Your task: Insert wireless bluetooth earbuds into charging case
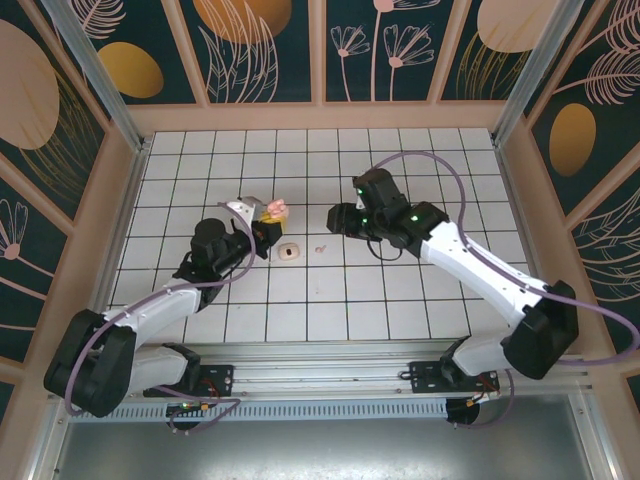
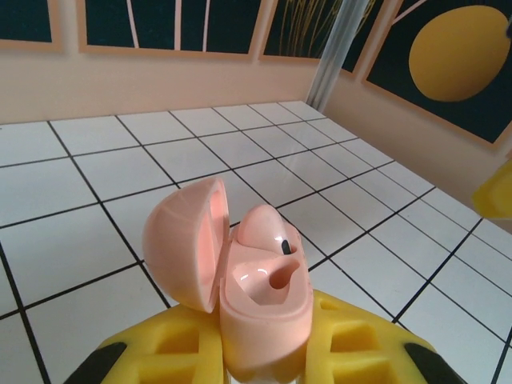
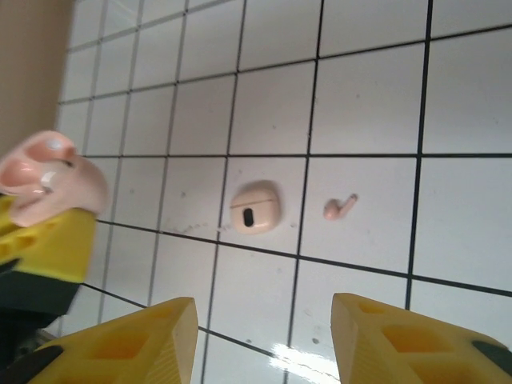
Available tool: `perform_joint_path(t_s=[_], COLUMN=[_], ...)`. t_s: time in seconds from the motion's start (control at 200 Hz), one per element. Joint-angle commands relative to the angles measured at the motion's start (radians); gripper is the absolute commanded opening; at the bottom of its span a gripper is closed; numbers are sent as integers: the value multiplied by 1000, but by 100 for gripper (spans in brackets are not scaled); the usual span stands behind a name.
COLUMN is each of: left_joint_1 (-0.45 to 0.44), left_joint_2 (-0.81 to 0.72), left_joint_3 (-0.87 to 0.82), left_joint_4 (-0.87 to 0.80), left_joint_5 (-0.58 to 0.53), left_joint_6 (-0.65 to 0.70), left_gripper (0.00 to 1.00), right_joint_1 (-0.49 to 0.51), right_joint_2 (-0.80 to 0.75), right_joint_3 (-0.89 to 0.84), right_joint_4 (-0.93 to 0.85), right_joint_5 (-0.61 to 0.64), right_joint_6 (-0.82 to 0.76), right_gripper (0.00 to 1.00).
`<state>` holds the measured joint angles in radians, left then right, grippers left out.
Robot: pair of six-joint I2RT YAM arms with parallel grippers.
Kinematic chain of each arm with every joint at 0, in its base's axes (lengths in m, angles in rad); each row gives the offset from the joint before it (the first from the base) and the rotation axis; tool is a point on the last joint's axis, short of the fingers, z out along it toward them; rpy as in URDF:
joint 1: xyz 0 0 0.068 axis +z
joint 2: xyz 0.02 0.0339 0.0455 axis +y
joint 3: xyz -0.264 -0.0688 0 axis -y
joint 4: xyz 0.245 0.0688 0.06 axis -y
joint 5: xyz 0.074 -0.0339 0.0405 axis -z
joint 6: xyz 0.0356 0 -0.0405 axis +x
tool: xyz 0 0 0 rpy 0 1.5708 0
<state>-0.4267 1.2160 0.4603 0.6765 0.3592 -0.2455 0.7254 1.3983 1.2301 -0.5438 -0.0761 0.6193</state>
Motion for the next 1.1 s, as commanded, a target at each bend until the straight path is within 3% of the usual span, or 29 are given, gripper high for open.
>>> perform_joint_path(t_s=[0.0, 0.49, 1.096], left_joint_1=[26, 151, 161], left_joint_2=[-22, -90, -219], left_joint_3=[-24, -78, -196], left_joint_4=[8, -32, -48], left_joint_5=[30, 46, -63], left_joint_6=[-53, -137, -262], left_gripper=[8, 8, 8], right_joint_1=[-7, -5, 5], right_joint_2=[68, 425, 729], right_joint_3=[64, 307, 565], right_joint_4=[-56, -182, -354], right_joint_5=[-15, -77, -107], right_joint_6=[-56, -204, -331], right_gripper=[48, 48, 48])
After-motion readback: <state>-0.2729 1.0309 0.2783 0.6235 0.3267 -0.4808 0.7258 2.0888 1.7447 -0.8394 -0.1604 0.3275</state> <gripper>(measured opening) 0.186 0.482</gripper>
